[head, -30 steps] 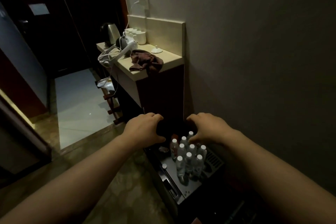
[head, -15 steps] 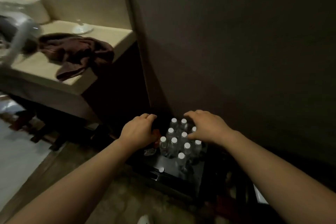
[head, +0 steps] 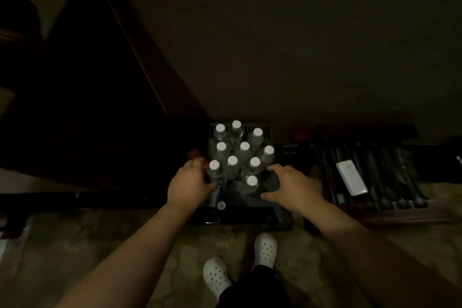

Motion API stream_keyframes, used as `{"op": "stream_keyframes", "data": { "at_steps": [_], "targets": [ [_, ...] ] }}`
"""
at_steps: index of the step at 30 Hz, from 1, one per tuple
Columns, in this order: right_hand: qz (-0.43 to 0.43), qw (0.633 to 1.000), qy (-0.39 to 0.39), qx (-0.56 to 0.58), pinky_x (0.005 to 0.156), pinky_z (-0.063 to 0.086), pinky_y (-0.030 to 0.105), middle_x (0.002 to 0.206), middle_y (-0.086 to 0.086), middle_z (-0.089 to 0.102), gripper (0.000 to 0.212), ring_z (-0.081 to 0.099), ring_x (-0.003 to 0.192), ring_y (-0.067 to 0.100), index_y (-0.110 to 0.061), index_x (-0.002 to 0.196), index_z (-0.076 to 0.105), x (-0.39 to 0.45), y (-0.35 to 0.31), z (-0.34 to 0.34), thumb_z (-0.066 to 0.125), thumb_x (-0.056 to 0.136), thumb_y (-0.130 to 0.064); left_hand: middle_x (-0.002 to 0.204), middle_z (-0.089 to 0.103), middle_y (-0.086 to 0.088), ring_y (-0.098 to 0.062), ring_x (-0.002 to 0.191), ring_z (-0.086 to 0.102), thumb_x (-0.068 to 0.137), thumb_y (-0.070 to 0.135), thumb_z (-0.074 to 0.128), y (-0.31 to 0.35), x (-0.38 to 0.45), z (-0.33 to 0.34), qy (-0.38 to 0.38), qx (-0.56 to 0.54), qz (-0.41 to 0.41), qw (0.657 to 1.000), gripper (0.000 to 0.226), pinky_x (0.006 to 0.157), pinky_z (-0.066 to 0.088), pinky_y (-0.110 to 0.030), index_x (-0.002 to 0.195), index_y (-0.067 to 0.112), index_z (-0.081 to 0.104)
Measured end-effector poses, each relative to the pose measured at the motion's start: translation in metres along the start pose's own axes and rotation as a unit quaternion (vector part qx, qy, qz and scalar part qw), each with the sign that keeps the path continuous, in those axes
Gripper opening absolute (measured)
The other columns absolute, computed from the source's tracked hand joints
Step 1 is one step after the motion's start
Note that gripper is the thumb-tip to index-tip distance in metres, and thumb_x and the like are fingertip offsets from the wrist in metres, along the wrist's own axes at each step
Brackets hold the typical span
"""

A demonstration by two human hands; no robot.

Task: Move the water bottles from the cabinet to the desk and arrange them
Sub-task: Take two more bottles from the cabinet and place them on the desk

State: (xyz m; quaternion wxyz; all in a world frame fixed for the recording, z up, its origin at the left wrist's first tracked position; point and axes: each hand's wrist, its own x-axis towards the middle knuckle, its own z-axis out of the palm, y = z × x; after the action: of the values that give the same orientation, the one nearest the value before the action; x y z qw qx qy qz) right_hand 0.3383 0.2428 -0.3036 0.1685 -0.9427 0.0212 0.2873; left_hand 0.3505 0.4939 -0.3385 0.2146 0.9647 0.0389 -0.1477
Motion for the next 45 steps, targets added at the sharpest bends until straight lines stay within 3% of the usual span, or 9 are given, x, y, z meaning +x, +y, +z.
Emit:
{"op": "stream_keyframes", "data": {
  "at_steps": [9,12,15,22,27,33,36,39,45],
  "targets": [
    [0.084,0.994,-0.005,0.067,0.102,0.046,0.036,0.139,0.003,0.048,0.081,0.049,0.127,0.023,-0.028,0.145,0.039,0.071,0.05,0.105,0.077,0.076,-0.05,0.133,0.052,-0.006,-0.025,0.119,0.055,0.073,0.039,0.081,-0.034,0.044,0.112,0.012,-0.122,-0.079,0.989,0.077,0.094,0.047,-0.034,0.138,0.022,0.045],
    [0.076,0.993,0.037,0.086,0.101,0.045,0.033,0.136,0.006,0.051,0.084,0.051,0.125,0.024,-0.021,0.143,0.045,0.089,0.055,0.142,0.081,0.073,-0.049,0.131,0.055,-0.005,-0.023,0.119,0.055,0.069,0.038,0.084,-0.038,0.056,0.142,0.036,-0.179,-0.085,0.98,0.078,0.094,0.046,-0.033,0.136,0.023,0.045],
    [0.059,0.986,0.089,0.127,0.097,0.051,0.038,0.128,0.01,0.059,0.082,0.058,0.119,0.028,-0.012,0.134,0.055,0.105,0.057,0.176,0.088,0.066,-0.045,0.126,0.057,-0.002,-0.019,0.117,0.057,0.064,0.036,0.089,-0.036,0.067,0.163,0.086,-0.247,-0.109,0.959,0.078,0.093,0.046,-0.03,0.129,0.024,0.048],
    [0.091,0.945,0.188,0.251,0.088,0.055,0.035,0.119,0.0,0.064,0.081,0.062,0.109,0.015,-0.018,0.126,0.056,0.126,0.038,0.209,0.086,0.061,-0.055,0.125,0.057,-0.006,-0.019,0.117,0.053,0.067,0.023,0.088,-0.029,0.073,0.188,0.184,-0.29,-0.13,0.93,0.075,0.092,0.039,-0.023,0.129,0.014,0.047],
    [0.114,0.921,0.22,0.301,0.084,0.057,0.036,0.114,-0.004,0.067,0.077,0.065,0.102,0.013,-0.024,0.121,0.055,0.133,0.034,0.216,0.089,0.058,-0.052,0.121,0.058,-0.009,-0.022,0.112,0.055,0.068,0.02,0.087,-0.027,0.077,0.191,0.201,-0.294,-0.136,0.925,0.07,0.088,0.039,-0.025,0.125,0.01,0.049],
    [0.079,0.917,0.263,0.289,0.072,0.057,0.033,0.102,-0.002,0.07,0.053,0.068,0.091,0.017,-0.023,0.111,0.058,0.125,0.03,0.215,0.087,0.069,-0.037,0.116,0.055,0.0,-0.016,0.107,0.055,0.069,0.017,0.085,-0.03,0.073,0.183,0.176,-0.292,-0.111,0.934,0.063,0.088,0.042,-0.027,0.121,0.014,0.049],
    [0.055,0.918,0.256,0.299,0.075,0.058,0.037,0.102,-0.003,0.069,0.055,0.067,0.094,0.017,-0.024,0.112,0.057,0.111,0.029,0.206,0.088,0.068,-0.033,0.111,0.052,0.007,-0.014,0.106,0.056,0.069,0.013,0.084,-0.031,0.063,0.169,0.168,-0.283,-0.094,0.94,0.058,0.086,0.043,-0.026,0.116,0.02,0.05],
    [0.033,0.923,0.262,0.281,0.075,0.059,0.036,0.099,-0.002,0.07,0.059,0.068,0.091,0.015,-0.021,0.113,0.059,0.091,0.027,0.188,0.09,0.065,-0.031,0.113,0.058,0.004,-0.015,0.105,0.059,0.069,0.019,0.084,-0.03,0.049,0.149,0.154,-0.25,-0.069,0.953,0.056,0.088,0.052,-0.035,0.115,0.023,0.052],
    [0.036,0.938,0.184,0.291,0.085,0.055,0.027,0.108,-0.006,0.068,0.061,0.065,0.101,0.013,-0.028,0.118,0.056,0.037,0.01,0.1,0.088,0.067,-0.035,0.116,0.059,0.007,-0.012,0.108,0.058,0.066,0.032,0.085,-0.004,0.012,0.071,0.117,-0.188,0.013,0.975,0.066,0.086,0.052,-0.033,0.122,0.029,0.049]
  ]
}}
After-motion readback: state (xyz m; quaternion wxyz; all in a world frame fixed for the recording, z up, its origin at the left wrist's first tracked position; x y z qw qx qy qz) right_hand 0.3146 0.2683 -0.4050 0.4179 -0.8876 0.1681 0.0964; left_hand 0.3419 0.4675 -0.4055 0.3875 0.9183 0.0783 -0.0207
